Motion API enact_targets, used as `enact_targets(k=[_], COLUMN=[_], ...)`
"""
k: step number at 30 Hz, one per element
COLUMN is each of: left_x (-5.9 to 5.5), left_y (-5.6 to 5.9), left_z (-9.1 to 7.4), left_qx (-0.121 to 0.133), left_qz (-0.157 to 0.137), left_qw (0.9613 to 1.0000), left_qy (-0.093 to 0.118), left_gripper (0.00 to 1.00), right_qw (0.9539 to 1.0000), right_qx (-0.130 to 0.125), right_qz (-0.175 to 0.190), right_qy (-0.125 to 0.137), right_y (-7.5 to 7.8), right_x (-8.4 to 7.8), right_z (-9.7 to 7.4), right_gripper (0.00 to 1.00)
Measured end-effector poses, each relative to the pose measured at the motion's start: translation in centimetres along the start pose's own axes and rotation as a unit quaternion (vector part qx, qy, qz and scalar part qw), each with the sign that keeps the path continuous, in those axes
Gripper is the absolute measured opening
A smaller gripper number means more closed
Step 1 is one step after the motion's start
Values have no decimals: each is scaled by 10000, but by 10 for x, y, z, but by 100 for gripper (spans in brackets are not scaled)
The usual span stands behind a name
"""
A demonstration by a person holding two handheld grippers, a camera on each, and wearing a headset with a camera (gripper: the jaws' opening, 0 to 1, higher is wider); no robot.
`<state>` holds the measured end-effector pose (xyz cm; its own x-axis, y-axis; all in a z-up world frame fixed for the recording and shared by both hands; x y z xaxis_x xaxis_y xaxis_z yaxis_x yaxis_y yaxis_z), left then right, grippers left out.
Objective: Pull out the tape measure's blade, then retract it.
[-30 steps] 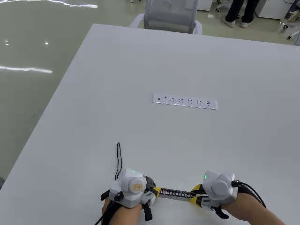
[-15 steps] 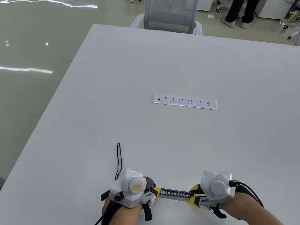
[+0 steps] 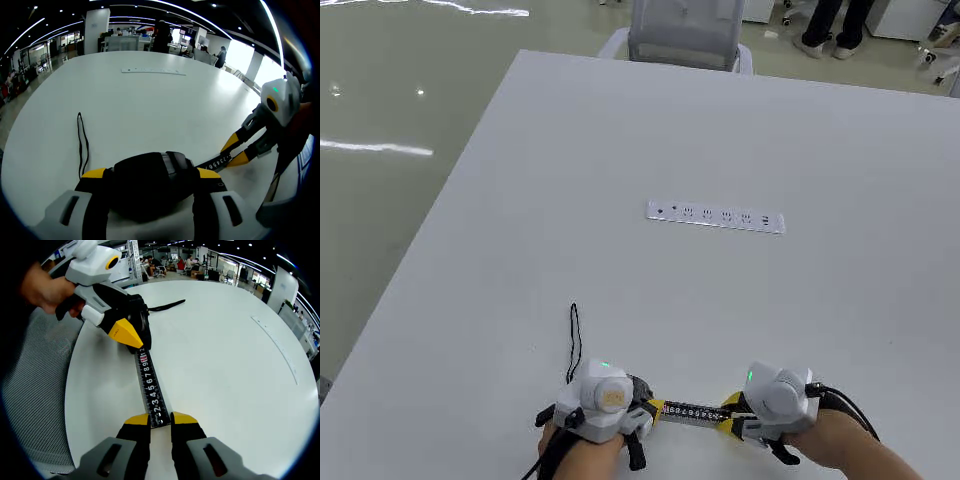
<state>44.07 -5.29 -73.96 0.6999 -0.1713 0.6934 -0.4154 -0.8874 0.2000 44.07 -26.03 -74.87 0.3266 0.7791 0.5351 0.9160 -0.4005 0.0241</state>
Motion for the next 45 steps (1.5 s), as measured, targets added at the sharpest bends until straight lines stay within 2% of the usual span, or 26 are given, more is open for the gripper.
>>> enact_targets(k=[45], left_x=[0], left_y=[-1], left_z=[1], left_qx=[-27], left_qz=[-20], left_qw=[10000], left_qy=[1], left_gripper=[66], right_qw=[9999], right_qx=[60], right_qz=[-108], right_qy=[33], right_y=[-6], right_x=[21], right_z=[14], right_gripper=[14])
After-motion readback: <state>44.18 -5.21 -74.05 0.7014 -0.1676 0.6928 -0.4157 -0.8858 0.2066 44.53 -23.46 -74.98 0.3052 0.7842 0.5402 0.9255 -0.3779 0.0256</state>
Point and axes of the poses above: the centre of the closed fingertips' face, and the gripper's own axes: z roughly forward along the fingers, y roughly to its right, x roughly out of its top, the point moved 8 cm from there along -z, roughly backward along the fingers, and after that the axes turned 5 degrees about -x, right-handed, at the moved point
